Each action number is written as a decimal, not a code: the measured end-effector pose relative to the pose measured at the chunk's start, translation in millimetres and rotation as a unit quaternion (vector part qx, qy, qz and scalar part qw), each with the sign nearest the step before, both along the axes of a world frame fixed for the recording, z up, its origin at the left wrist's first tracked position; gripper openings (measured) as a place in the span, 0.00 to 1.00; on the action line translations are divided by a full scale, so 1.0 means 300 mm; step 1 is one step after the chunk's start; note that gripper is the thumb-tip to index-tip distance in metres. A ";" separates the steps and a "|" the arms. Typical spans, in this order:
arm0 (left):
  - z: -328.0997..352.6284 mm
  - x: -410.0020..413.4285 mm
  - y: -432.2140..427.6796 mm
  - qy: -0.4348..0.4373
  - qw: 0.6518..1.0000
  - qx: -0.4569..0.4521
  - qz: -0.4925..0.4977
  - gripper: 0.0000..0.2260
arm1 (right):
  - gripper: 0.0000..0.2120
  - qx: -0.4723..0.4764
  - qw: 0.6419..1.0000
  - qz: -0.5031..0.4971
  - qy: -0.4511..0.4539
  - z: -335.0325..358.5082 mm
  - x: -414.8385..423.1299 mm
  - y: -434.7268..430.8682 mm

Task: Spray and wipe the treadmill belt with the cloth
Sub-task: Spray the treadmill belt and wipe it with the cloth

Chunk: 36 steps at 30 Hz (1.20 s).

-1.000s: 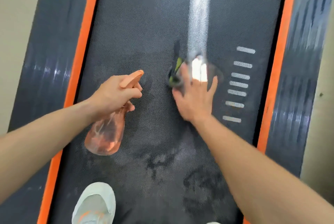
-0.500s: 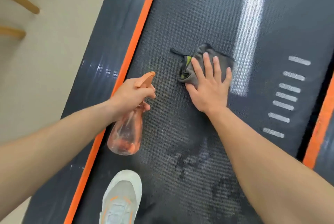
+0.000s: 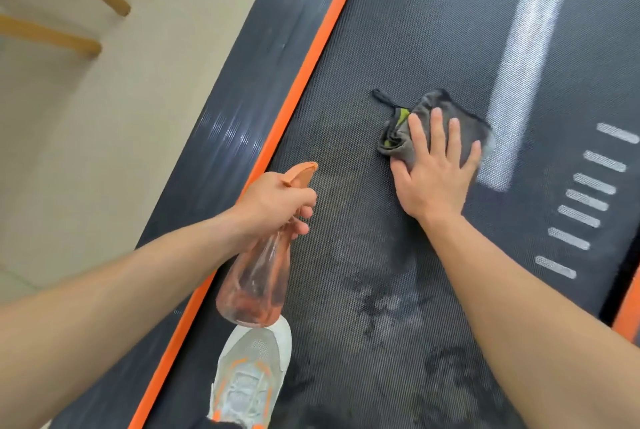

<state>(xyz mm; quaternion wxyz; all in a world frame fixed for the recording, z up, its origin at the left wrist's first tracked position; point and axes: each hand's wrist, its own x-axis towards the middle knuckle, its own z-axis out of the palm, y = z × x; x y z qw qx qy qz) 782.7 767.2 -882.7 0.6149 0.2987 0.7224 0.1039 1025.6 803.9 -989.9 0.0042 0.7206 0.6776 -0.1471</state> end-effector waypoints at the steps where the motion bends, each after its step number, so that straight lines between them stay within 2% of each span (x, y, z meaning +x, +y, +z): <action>1: 0.007 -0.005 -0.005 -0.006 1.000 -0.003 -0.003 0.06 | 0.36 -0.001 1.000 0.000 0.001 0.001 0.000 -0.004; 3: 0.016 -0.016 -0.020 -0.005 1.000 -0.018 -0.003 0.12 | 0.36 -0.002 1.000 0.001 0.003 0.003 -0.002 -0.013; 6: 0.023 -0.030 -0.047 0.014 0.999 -0.028 -0.017 0.03 | 0.36 -0.003 1.000 0.003 0.004 0.002 -0.003 -0.036; 13: 0.040 -0.075 -0.116 0.006 0.998 -0.054 -0.030 0.05 | 0.35 -0.010 1.000 0.004 0.001 0.003 -0.006 -0.110; 18: 0.036 -0.116 -0.179 0.043 0.997 -0.047 -0.038 0.04 | 0.33 -0.031 0.999 -0.035 0.009 0.026 -0.051 -0.115; 22: 0.040 -0.168 -0.201 0.056 0.998 -0.033 -0.018 0.09 | 0.34 -0.039 0.998 -0.051 0.015 0.042 -0.102 -0.095; 24: 0.042 -0.185 -0.211 0.054 0.997 -0.039 -0.026 0.06 | 0.33 -0.041 0.998 -0.046 0.020 0.045 -0.126 -0.069; 28: 0.041 -0.204 -0.206 0.036 0.998 -0.037 -0.033 0.11 | 0.32 -0.040 0.999 -0.004 0.012 0.043 -0.186 0.009; 32: 0.057 -0.231 -0.180 0.033 0.999 0.032 -0.014 0.14 | 0.34 -0.033 0.998 0.045 0.016 0.034 -0.280 0.094; 34: 0.068 -0.244 -0.155 0.058 0.995 0.076 -0.005 0.09 | 0.35 -0.020 0.995 0.097 0.006 0.023 -0.340 0.057; 36: 0.081 -0.252 -0.122 0.063 0.993 0.097 0.015 0.13 | 0.37 -0.001 0.984 0.177 -0.008 0.012 -0.386 -0.087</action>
